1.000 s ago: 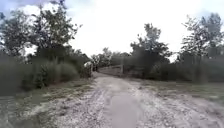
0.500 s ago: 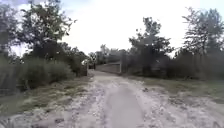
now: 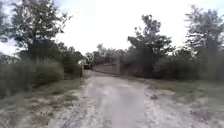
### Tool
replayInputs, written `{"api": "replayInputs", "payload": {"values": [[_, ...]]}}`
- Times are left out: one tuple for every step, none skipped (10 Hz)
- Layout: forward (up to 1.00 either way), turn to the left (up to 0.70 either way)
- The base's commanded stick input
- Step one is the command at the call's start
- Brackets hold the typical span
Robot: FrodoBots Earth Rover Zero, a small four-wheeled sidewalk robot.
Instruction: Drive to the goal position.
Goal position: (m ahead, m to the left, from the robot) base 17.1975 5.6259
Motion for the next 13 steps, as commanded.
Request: {"api": "replayInputs", "payload": {"values": [[1.00, 0.00], [1.00, 0.16], [1.00, 0.27], [1.00, 0.27], [1.00, 0.27], [1.00, 0.27], [1.00, 0.15], [1.00, 0.00], [1.00, 0.00], [1.00, 0.00], [1.00, 0.00], [1.00, 0.00], [1.00, 0.00]]}}
